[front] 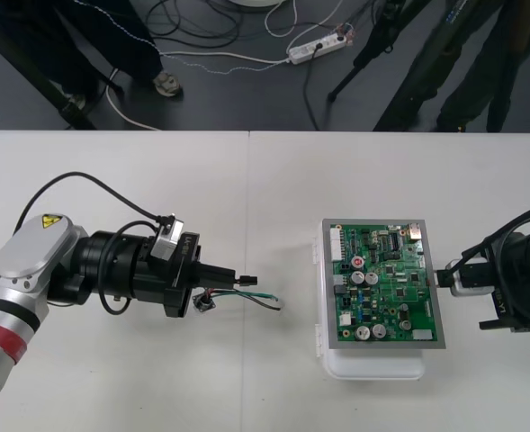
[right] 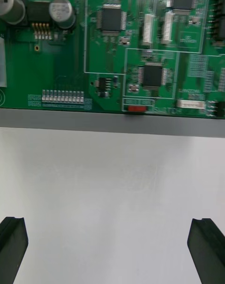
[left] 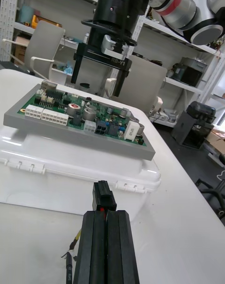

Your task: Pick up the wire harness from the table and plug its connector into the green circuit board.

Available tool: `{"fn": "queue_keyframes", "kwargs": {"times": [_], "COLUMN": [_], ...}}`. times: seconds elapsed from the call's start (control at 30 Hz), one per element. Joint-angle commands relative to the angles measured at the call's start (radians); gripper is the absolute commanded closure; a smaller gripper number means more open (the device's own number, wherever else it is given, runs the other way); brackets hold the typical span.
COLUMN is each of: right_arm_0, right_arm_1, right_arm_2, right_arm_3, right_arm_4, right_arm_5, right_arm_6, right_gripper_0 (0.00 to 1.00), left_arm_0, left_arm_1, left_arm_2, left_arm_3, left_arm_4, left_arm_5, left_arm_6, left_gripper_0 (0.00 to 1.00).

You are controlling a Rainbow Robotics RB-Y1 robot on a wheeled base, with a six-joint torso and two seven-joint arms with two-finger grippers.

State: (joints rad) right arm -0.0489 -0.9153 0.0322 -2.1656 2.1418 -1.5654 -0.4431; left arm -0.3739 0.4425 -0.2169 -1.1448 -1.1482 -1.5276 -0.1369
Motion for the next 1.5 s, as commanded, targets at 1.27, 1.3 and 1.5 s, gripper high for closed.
{"fn": "queue_keyframes", "kwargs": {"times": [1.27,1.3,1.5], "right_arm_0": [-0.078,-0.078,-0.078], "right_arm_1": [0.115,0.119,0.15], "right_arm_2": [0.199,0.199,0.201], "right_arm_3": [-0.054,-0.053,-0.053], "right_arm_4": [0.342,0.345,0.363], "right_arm_5": [-0.005,-0.005,-0.005], "right_arm_6": [-0.127,-0.126,-0.127], "right_gripper_0": [0.0,0.0,0.0], "left_arm_0": [-0.112,-0.112,-0.112], "left_arm_1": [-0.113,-0.113,-0.116], "left_arm_2": [-0.088,-0.088,-0.095], "left_arm_3": [0.102,0.102,0.102], "left_arm_4": [-0.002,-0.004,-0.004], "left_arm_5": [-0.043,-0.043,-0.033], "left_arm_6": [-0.306,-0.309,-0.314], "left_gripper_0": [1.0,1.0,1.0]}}
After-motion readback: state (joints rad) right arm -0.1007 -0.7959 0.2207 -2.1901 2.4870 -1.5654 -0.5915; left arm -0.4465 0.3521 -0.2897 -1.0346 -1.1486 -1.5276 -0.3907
